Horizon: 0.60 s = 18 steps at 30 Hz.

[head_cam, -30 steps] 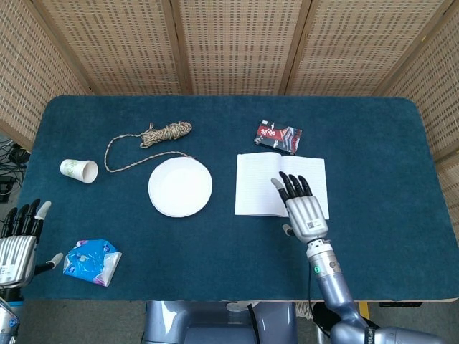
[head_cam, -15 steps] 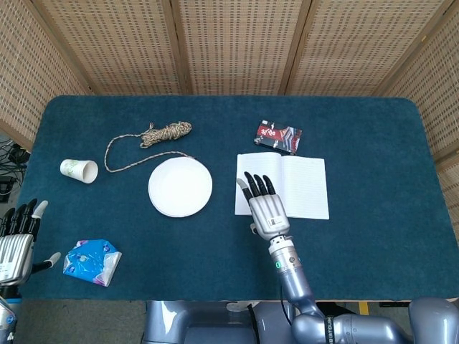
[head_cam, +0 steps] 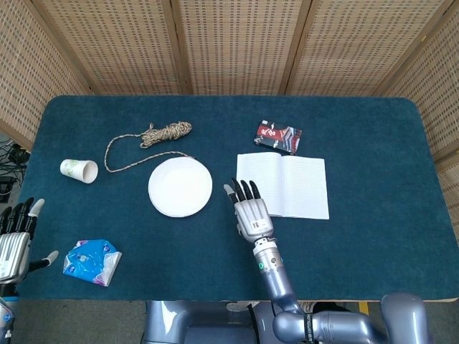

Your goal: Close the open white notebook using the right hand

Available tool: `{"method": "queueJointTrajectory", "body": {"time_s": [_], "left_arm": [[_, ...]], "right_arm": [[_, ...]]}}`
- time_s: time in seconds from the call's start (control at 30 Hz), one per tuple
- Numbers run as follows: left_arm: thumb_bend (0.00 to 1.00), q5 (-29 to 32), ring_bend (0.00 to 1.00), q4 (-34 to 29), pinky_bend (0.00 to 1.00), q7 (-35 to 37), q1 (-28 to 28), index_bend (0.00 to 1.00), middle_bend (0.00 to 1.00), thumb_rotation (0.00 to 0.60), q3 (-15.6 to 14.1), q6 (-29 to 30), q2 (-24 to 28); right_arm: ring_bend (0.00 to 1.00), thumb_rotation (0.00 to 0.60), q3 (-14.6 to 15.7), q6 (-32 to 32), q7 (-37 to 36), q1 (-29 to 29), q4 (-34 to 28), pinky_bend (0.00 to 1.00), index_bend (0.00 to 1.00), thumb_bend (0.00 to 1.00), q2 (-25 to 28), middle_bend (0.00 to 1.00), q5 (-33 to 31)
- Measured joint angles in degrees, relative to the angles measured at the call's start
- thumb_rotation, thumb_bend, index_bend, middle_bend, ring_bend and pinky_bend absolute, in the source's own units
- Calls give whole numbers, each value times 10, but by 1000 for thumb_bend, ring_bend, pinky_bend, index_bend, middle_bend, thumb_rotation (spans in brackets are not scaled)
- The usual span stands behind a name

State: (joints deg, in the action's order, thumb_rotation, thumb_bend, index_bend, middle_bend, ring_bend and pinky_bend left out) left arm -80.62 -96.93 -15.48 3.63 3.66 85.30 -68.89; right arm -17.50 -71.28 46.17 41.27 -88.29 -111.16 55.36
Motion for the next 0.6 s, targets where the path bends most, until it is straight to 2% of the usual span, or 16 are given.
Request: {"method": "queueJointTrajectory", "body": {"time_s": [0.6], "left_arm": [[97, 9, 0, 5, 0, 4, 4, 0, 0, 600, 0, -6, -1]], "right_arm": [[0, 600, 8, 37, -33, 13, 105, 0, 0, 441, -26, 0, -26]]}}
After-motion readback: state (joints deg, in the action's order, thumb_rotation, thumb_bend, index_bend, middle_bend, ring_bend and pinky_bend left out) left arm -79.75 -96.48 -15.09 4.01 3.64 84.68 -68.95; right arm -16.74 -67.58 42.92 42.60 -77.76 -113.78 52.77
